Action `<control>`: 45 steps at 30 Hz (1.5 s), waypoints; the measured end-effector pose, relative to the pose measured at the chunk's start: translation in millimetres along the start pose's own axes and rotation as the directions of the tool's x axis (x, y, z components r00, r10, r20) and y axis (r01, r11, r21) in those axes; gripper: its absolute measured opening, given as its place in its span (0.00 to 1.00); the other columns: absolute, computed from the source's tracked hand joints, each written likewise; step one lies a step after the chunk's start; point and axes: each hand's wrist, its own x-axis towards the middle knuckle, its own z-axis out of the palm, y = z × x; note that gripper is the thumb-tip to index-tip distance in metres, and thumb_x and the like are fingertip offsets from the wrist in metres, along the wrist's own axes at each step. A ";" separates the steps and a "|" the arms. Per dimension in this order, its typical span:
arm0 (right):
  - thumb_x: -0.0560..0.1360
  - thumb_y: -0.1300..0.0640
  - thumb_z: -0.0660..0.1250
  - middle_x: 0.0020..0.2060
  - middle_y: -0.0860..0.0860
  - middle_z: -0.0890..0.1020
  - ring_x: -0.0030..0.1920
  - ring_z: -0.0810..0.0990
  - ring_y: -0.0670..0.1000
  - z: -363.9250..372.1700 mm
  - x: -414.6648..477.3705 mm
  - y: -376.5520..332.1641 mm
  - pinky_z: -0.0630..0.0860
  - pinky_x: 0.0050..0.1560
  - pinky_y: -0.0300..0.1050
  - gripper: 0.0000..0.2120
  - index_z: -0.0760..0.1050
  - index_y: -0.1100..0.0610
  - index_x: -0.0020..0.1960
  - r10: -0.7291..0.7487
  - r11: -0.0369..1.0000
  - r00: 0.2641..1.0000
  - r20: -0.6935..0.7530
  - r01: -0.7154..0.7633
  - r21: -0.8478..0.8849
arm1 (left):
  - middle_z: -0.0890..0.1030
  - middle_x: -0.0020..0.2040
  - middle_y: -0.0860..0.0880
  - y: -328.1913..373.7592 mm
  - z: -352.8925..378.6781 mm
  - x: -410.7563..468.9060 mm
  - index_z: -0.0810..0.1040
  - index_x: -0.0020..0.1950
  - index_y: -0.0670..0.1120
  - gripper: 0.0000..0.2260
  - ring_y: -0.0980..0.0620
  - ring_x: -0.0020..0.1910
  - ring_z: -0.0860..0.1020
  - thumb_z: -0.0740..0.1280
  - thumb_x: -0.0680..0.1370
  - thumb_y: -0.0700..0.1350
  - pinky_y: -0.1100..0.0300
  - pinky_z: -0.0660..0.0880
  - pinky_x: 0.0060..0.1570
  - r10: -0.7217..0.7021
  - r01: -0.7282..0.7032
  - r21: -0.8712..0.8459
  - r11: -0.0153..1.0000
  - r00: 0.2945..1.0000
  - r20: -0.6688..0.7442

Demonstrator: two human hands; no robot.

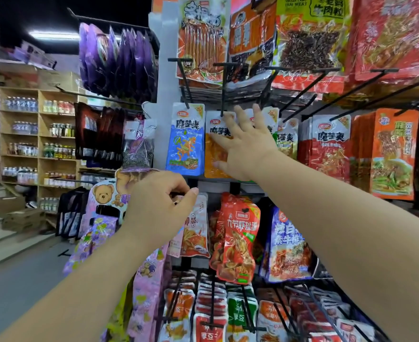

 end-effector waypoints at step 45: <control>0.82 0.42 0.56 0.82 0.56 0.61 0.82 0.56 0.59 11.3 -246.0 -115.2 0.54 0.79 0.63 0.32 0.62 0.58 0.81 -0.130 0.627 0.909 -0.395 0.384 0.678 | 0.78 0.67 0.36 30.4 -80.7 -204.5 0.77 0.69 0.42 0.29 0.31 0.63 0.78 0.63 0.74 0.59 0.37 0.75 0.61 -0.299 0.092 0.577 0.812 0.914 0.274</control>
